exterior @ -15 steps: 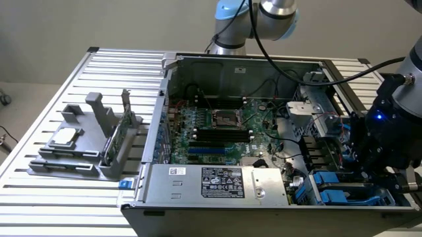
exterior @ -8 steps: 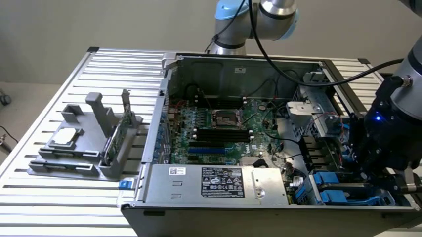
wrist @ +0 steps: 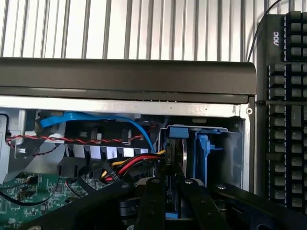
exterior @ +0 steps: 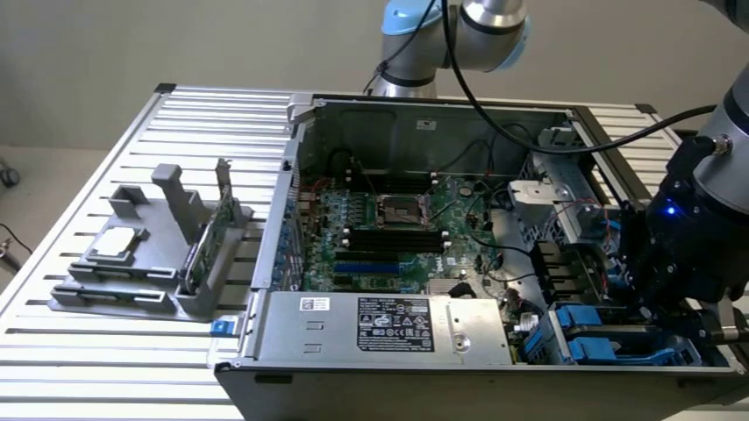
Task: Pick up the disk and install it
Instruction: 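Insert the first disk wire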
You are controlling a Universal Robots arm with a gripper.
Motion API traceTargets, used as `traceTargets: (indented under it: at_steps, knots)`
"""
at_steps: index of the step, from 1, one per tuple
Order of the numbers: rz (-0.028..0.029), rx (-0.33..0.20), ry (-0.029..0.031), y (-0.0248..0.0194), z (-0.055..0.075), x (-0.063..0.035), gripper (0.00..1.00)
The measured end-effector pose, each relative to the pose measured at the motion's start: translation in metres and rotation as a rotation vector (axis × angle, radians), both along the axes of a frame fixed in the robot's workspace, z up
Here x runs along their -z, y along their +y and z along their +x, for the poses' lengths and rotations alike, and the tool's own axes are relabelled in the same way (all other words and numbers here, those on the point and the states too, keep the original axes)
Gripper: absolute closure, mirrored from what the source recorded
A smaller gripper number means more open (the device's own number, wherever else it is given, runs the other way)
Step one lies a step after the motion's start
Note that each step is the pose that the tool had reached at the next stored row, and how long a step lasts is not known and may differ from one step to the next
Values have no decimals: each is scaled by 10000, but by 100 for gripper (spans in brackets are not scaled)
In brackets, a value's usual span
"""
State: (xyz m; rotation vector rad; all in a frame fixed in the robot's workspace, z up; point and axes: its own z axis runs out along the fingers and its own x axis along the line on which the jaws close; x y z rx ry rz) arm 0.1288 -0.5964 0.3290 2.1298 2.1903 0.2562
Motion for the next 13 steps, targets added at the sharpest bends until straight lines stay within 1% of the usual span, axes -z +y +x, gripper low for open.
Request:
traceTargets:
  at_steps: [2, 3, 4, 6, 7, 9, 10, 13]
  knots:
    - [22, -1, 15, -2, 0, -17, 81]
    - [7, -1, 24, -4, 0, -57, 75]
    - [2, -1, 30, -5, 0, -95, 69]
    - [-1, -1, 34, -6, -3, -177, 69]
    - [2, -1, 35, -8, -12, -211, 62]
    - [3, -1, 35, -12, -45, -269, 62]
    - [13, -1, 37, -14, -69, -286, 62]
    - [63, 0, 49, -18, -180, -311, 62]
